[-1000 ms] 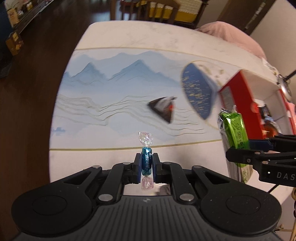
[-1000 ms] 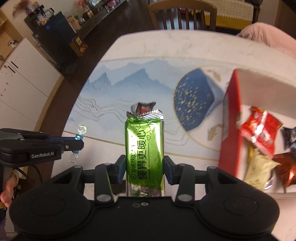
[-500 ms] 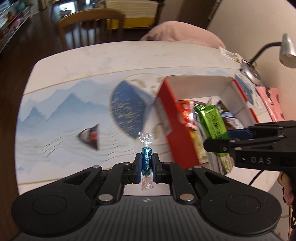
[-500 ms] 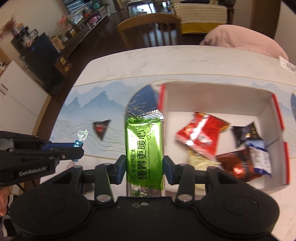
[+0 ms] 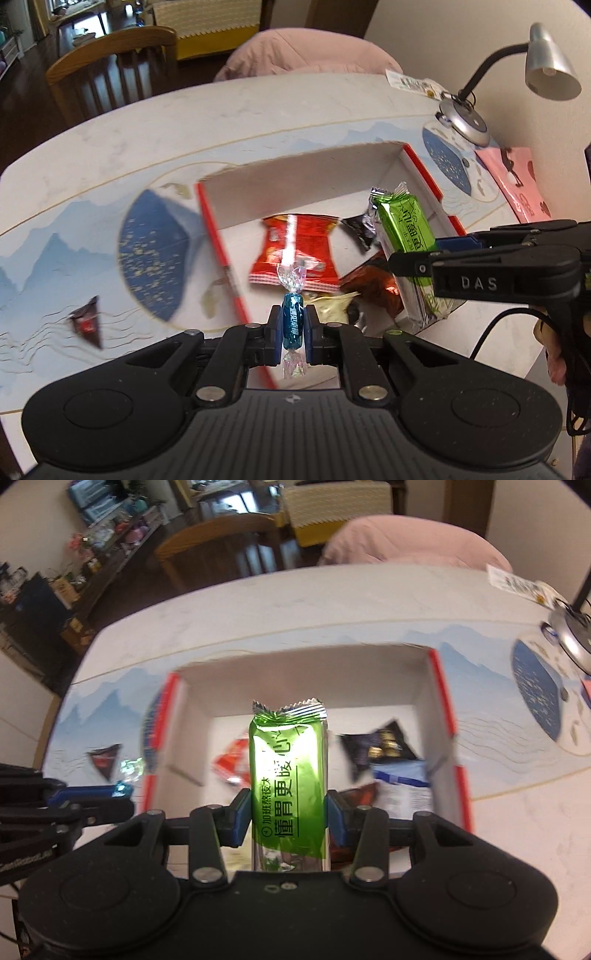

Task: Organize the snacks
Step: 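Carry the green packet and blue candy over the red box with both grippers, then open both grippers to drop the green packet and blue candy into the box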

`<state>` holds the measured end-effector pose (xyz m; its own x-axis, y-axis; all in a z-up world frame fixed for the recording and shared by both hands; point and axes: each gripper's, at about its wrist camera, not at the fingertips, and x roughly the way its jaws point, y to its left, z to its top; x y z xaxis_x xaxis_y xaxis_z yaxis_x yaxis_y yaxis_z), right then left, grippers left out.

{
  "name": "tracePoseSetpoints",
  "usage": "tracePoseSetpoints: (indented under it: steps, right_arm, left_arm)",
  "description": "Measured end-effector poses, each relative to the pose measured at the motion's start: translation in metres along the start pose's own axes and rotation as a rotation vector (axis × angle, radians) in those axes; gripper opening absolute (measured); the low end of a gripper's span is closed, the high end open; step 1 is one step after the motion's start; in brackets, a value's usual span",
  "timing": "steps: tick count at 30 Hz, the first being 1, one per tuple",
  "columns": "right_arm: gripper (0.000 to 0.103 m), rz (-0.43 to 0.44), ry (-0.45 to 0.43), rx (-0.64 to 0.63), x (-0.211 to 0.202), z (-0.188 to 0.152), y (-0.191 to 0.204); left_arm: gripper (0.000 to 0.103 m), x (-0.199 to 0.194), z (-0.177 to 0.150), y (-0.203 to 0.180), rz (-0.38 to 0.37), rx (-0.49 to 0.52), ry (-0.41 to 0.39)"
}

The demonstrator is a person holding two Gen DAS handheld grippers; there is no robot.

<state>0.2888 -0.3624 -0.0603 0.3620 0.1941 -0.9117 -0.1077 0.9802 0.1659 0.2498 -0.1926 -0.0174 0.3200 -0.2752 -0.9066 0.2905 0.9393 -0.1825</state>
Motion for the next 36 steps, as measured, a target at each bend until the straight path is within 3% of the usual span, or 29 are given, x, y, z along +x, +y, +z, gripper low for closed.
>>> tracePoseSetpoints:
  steps: [9, 19, 25, 36]
  right_arm:
    - [0.042, -0.059, 0.059, 0.064, 0.026, 0.001, -0.059]
    - [0.040, -0.046, 0.116, 0.059, 0.039, -0.011, -0.080]
    - [0.040, -0.027, 0.107, 0.071, 0.041, -0.012, -0.080]
    - [0.042, -0.025, 0.111, 0.067, 0.037, -0.017, -0.067]
  left_arm:
    - [0.011, 0.061, 0.018, -0.020, 0.064, -0.004, 0.089]
    - [0.011, 0.110, 0.030, -0.016, 0.144, -0.029, 0.171]
    - [0.011, 0.124, 0.028, -0.022, 0.148, -0.018, 0.206]
    - [0.012, 0.111, 0.020, -0.022, 0.101, -0.026, 0.184]
